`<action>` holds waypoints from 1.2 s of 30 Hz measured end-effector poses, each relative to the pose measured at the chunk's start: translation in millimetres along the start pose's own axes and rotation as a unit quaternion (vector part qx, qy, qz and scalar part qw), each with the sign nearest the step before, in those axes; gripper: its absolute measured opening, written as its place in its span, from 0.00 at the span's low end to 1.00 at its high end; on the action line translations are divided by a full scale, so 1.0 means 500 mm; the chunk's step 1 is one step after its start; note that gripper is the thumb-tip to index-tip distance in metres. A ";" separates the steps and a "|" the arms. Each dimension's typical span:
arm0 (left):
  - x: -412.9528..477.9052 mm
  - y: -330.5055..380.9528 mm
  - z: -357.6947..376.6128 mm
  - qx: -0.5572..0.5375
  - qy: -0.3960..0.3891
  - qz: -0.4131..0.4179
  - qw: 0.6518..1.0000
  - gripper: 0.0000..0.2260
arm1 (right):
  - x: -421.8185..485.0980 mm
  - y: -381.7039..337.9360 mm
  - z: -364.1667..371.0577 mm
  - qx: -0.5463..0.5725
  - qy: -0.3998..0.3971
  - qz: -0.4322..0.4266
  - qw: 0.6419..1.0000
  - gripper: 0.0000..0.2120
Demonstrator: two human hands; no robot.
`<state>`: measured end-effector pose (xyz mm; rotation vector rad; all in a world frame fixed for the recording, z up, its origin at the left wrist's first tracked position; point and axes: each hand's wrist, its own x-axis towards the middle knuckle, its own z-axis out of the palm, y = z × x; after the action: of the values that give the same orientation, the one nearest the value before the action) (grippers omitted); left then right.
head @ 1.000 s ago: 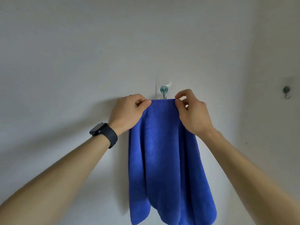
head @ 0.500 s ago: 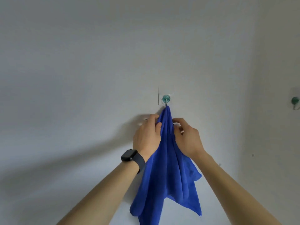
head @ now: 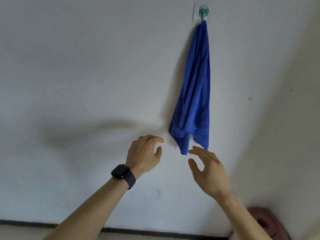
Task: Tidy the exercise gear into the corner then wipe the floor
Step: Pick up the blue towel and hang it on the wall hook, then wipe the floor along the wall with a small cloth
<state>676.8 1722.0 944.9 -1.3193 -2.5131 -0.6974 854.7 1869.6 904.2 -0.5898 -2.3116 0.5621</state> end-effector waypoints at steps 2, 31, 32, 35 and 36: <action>-0.080 -0.017 0.012 0.029 -0.021 -0.027 0.999 0.14 | -0.045 0.004 0.019 -0.022 -0.036 -0.026 0.999 0.14; -1.599 0.453 -0.387 0.208 0.184 -0.790 0.546 0.13 | -0.967 -0.694 -0.009 0.279 -0.406 -0.616 0.615 0.15; -1.645 0.482 -0.395 0.208 0.191 -0.799 0.530 0.13 | -1.013 -0.718 -0.022 0.290 -0.405 -0.625 0.601 0.15; -1.796 0.571 -0.419 0.215 0.207 -0.828 0.474 0.13 | -1.172 -0.790 -0.076 0.307 -0.419 -0.653 0.551 0.17; -1.857 0.599 -0.430 0.219 0.208 -0.837 0.456 0.13 | -1.234 -0.821 -0.095 0.312 -0.420 -0.661 0.538 0.17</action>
<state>1448.9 1095.0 851.9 1.6995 -2.3123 -0.3076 1195.4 1212.3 846.2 2.0468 -2.1745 0.8202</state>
